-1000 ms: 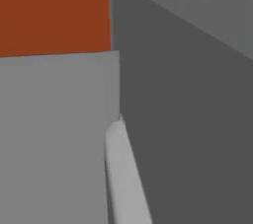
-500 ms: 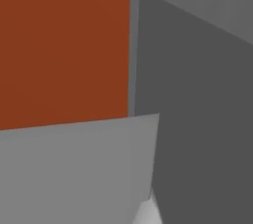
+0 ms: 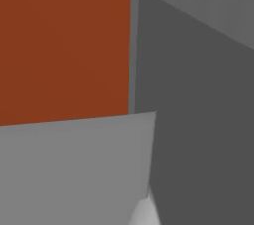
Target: Move the bowls from the cabinet to the plates on the dining table.
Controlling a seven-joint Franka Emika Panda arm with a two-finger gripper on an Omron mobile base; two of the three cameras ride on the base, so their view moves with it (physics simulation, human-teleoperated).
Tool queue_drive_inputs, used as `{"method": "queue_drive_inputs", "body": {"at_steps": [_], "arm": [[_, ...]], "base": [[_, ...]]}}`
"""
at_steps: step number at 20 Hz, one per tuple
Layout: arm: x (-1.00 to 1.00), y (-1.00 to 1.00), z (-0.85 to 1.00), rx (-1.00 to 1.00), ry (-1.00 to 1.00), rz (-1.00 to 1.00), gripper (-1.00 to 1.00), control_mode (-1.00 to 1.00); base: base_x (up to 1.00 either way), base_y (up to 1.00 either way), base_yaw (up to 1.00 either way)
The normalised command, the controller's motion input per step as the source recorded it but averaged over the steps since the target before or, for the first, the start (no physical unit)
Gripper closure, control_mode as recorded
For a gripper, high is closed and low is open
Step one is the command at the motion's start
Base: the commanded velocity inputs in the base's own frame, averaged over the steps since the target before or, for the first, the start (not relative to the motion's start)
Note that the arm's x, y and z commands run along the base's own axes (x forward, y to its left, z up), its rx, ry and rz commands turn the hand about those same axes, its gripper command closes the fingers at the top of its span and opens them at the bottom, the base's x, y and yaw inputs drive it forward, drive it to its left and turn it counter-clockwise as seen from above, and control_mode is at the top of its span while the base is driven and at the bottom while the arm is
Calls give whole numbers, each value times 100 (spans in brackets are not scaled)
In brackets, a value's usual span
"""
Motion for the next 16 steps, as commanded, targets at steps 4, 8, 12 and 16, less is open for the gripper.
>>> {"method": "queue_drive_inputs", "body": {"at_steps": [4, 8, 12, 16], "arm": [[0, 0, 0, 0, 0, 0, -100, 100], [0, 0, 0, 0, 0, 0, -100, 100], [0, 0, 0, 0, 0, 0, -100, 100], [0, 0, 0, 0, 0, 0, -100, 100]], "base": [[48, 78, 0], [51, 75, 0], [59, 90, 0], [55, 86, 3]]}}
